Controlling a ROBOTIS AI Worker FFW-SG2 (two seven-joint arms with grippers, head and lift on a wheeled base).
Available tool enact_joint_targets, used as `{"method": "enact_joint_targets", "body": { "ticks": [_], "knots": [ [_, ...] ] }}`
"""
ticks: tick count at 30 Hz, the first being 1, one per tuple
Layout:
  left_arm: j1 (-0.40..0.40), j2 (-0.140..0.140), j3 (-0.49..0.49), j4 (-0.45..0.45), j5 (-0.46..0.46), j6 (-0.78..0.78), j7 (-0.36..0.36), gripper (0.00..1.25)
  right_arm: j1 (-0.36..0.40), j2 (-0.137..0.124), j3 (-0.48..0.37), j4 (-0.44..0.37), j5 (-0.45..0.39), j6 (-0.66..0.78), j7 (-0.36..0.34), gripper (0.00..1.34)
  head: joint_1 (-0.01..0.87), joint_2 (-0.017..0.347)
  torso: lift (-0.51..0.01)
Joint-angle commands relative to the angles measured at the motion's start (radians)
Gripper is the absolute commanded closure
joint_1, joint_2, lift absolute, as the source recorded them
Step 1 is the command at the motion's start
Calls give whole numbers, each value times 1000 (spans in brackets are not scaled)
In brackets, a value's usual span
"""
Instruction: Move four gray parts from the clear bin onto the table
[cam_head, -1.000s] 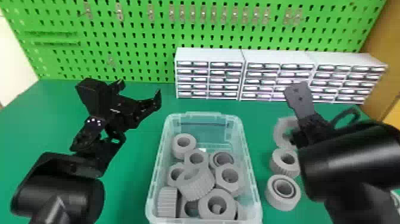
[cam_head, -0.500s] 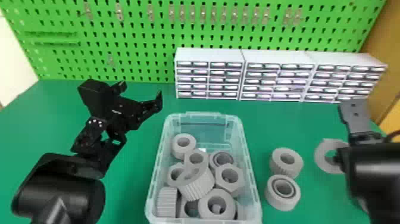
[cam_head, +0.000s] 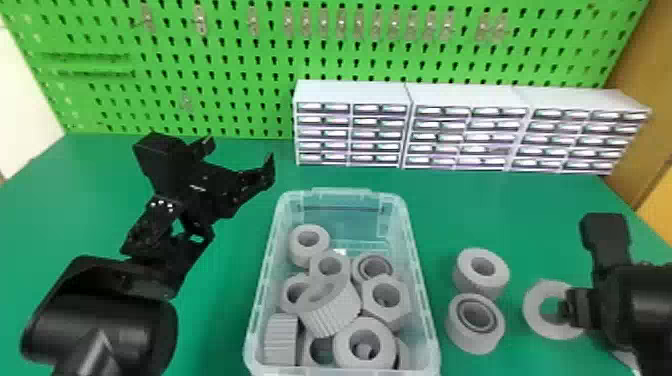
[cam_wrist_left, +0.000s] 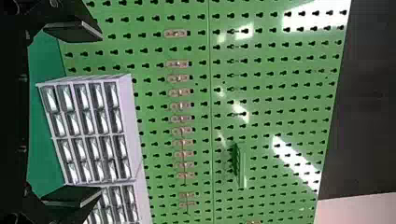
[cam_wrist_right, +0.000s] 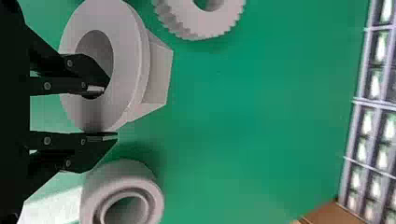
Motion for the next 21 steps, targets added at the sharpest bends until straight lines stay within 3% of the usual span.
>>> {"method": "enact_joint_targets", "body": {
  "ticks": [1, 9, 13, 21],
  "knots": [
    [0, 0, -4, 2, 0, 3, -1, 127, -1, -1, -3, 28, -7, 1, 0, 1190, 678, 34, -50],
    [0, 0, -6, 2, 0, 6, -3, 127, 4, 0, -10, 55, -5, 1, 0, 1188, 678, 34, -50],
    [0, 0, -6, 3, 0, 6, -3, 127, 9, 3, 11, 56, 36, 1, 0, 1184, 678, 34, -50],
    [0, -2, -7, 3, 0, 6, -3, 125, 6, 7, 48, 58, 74, 1, 0, 1016, 678, 34, -50]
  ]
}}
